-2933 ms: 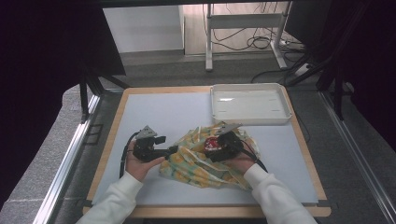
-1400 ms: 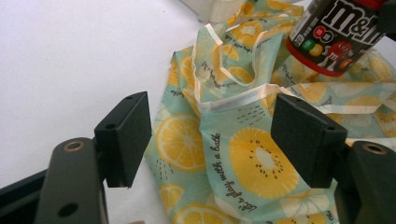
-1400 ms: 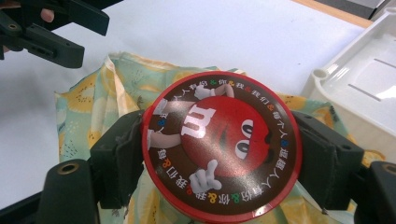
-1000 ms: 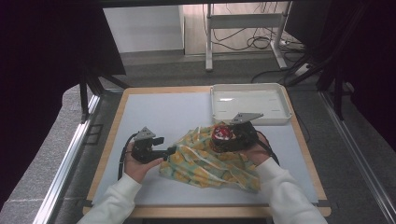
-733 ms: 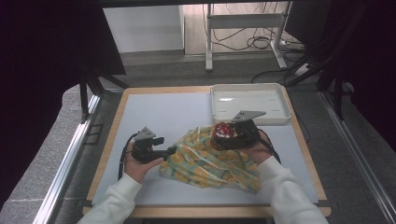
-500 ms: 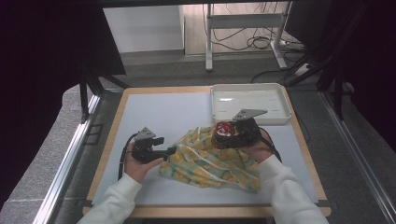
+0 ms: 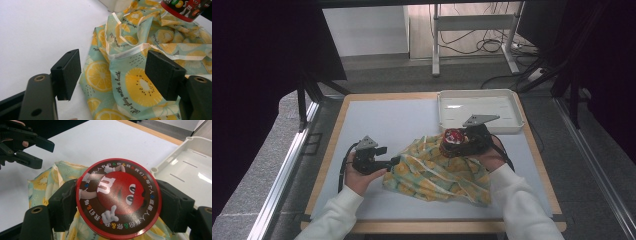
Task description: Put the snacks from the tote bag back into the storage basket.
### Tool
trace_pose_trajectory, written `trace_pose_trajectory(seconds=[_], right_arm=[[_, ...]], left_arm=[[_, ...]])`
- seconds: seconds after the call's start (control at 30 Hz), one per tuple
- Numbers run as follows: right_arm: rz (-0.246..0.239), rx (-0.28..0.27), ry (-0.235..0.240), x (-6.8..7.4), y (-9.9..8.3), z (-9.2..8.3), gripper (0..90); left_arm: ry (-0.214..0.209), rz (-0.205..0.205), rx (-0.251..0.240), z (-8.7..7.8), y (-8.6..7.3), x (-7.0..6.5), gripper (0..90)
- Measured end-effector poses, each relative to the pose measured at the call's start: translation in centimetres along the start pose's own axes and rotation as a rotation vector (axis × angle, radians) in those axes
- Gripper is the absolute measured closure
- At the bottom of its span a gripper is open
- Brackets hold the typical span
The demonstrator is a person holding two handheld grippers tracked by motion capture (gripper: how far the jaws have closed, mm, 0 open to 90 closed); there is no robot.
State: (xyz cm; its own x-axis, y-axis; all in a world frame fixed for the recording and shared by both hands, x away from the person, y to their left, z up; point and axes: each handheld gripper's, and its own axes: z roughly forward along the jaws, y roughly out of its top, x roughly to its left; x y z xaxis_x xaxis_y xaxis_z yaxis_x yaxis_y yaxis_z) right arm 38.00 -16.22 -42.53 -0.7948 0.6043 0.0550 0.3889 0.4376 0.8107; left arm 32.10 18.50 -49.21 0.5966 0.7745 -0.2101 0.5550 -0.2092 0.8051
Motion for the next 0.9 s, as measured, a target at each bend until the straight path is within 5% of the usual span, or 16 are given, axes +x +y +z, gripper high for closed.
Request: trace_pose_trajectory(seconds=[0.9], right_arm=[[0.012,-0.019,-0.032,-1.7,1.8,-0.2,24.1]], left_arm=[[-0.008,-0.004,0.006,0.2,0.1,0.0,29.4]])
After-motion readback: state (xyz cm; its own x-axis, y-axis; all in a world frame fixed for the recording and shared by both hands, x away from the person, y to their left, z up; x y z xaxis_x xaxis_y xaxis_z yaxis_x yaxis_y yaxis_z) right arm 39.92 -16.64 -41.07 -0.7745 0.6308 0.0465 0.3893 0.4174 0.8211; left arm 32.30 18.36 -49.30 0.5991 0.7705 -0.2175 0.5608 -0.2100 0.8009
